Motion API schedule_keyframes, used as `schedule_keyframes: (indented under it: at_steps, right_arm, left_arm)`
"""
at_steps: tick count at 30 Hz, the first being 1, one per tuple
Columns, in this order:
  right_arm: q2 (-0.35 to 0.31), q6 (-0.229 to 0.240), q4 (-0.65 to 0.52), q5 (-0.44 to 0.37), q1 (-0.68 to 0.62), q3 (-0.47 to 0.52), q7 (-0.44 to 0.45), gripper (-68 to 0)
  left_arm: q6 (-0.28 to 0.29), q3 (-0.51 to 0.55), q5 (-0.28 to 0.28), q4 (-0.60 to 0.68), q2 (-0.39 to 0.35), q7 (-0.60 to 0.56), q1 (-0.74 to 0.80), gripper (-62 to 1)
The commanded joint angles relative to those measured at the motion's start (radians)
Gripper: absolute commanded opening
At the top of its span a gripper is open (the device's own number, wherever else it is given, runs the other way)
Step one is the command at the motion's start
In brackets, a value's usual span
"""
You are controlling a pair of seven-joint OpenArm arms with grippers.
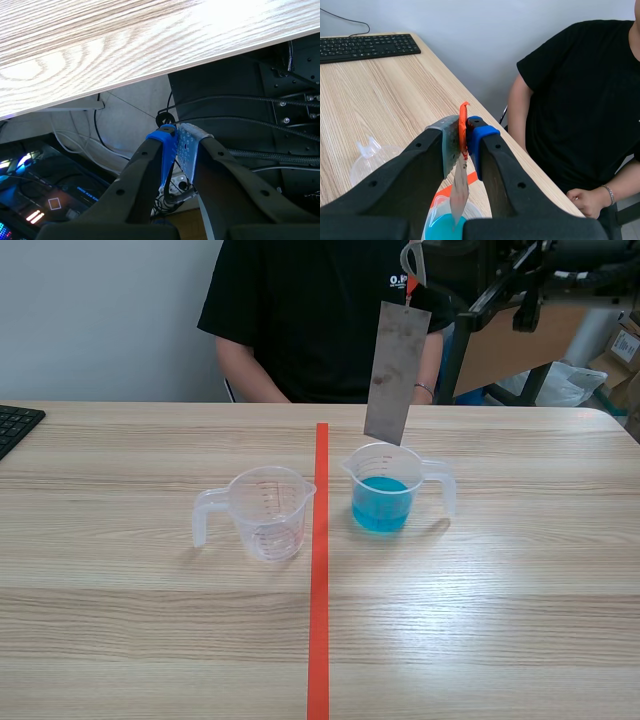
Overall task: Do the redox reaction experiment.
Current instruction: 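Raise the plate and point at it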
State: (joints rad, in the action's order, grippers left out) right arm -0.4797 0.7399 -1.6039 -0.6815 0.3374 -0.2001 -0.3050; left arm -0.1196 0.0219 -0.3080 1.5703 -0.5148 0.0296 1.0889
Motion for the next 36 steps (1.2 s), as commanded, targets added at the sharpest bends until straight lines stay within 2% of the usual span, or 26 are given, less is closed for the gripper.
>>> schedule_keyframes:
  at_steps: [1,14,19,21,24,28,33,36]
  right_arm:
    - [-0.016,0.006,-0.012,-0.012,0.023,0.012,0.011,-65.8]
    - [-0.016,0.006,-0.012,-0.011,0.023,0.012,0.011,-65.8]
    - [-0.016,0.006,-0.012,-0.011,0.023,0.012,0.007,-65.8]
    - [-0.016,0.006,-0.012,-0.011,0.022,0.012,0.007,-65.8]
    - [-0.016,0.006,-0.012,-0.011,0.022,0.012,0.007,-65.8]
    - [-0.016,0.006,-0.012,-0.011,0.022,0.012,0.007,-65.8]
    - [-0.016,0.006,-0.012,-0.011,0.022,0.012,0.007,-65.8]
    - [-0.016,0.006,-0.012,-0.011,0.022,0.012,0.007,-65.8]
  left_arm:
    - [0.002,0.001,-0.003,0.006,-0.005,-0.01,0.011,-56.0]
    - [0.002,0.001,-0.002,0.006,-0.006,-0.032,0.011,-56.0]
    - [0.005,0.001,-0.003,0.019,-0.098,-0.154,0.01,-56.0]
    - [0.038,0.001,-0.003,0.029,-0.158,-0.202,0.0,-56.0]
    - [0.122,0.001,-0.004,0.035,-0.255,-0.22,-0.053,-56.0]
    - [0.226,0.001,-0.043,0.035,-0.359,-0.221,-0.168,-56.0]
    - [0.343,-0.001,-0.074,0.057,-0.437,-0.224,-0.338,-56.0]
    - [0.39,-0.025,-0.079,0.08,-0.459,-0.224,-0.455,-56.0]
